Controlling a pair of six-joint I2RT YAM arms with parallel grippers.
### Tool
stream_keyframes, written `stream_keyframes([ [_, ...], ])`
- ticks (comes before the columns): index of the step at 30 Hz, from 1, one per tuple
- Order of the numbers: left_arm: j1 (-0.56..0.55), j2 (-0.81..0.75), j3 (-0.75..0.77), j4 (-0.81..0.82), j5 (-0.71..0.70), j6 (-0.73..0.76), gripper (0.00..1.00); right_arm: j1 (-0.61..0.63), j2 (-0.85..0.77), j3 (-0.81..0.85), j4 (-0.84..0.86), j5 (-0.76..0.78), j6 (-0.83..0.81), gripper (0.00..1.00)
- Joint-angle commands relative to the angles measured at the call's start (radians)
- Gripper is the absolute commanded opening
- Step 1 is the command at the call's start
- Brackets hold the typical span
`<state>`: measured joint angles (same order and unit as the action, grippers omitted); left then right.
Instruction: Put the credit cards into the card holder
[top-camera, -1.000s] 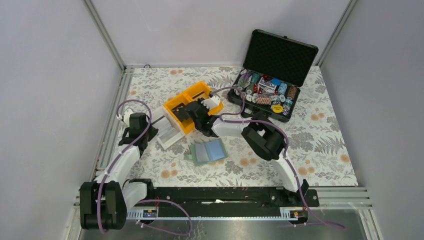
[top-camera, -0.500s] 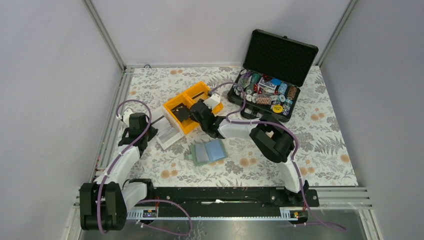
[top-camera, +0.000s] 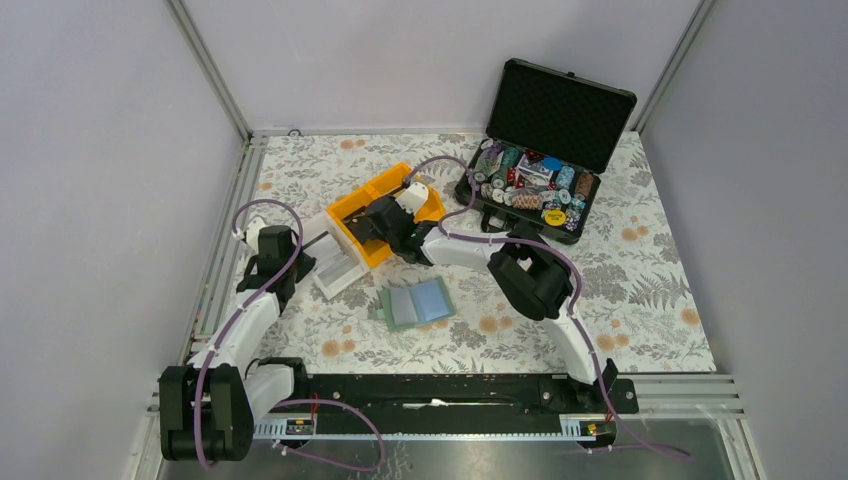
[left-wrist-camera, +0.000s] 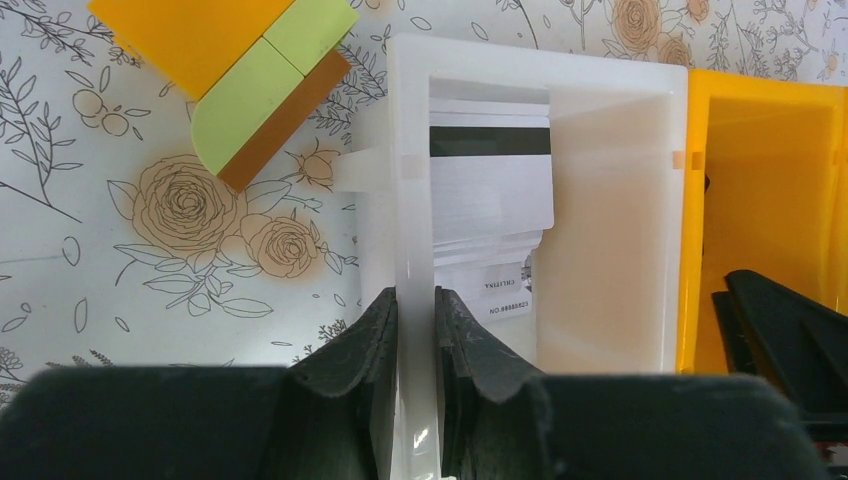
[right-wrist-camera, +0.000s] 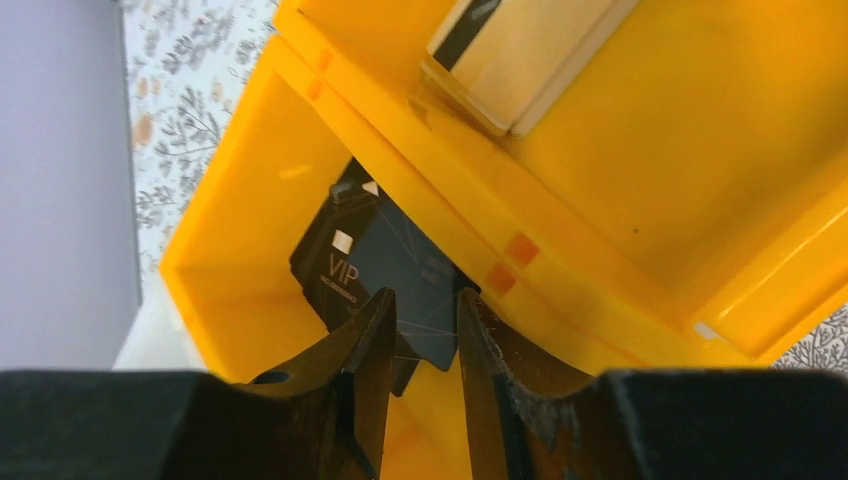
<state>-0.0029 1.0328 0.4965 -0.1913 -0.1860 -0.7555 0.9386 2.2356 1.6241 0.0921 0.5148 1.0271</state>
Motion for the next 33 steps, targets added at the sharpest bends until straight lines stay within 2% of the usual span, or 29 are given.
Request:
stream_keyframes([
  [1,0.001,-0.037,0.025,0.114,0.0,0.009,0.16,0.002,0.024,0.062,-0.134,0.06,0.008,0.37],
  [17,0.001,-0.043,0.019,0.127,0.022,0.002,0.16,0.008,0.168,0.333,-0.473,0.119,0.072,0.44],
  [22,0.0,-0.045,0.014,0.129,0.025,0.001,0.16,0.008,0.181,0.326,-0.476,0.108,0.112,0.49],
  [33,0.0,-0.045,0.016,0.126,0.025,0.002,0.15,0.003,0.196,0.278,-0.386,0.075,0.18,0.49],
])
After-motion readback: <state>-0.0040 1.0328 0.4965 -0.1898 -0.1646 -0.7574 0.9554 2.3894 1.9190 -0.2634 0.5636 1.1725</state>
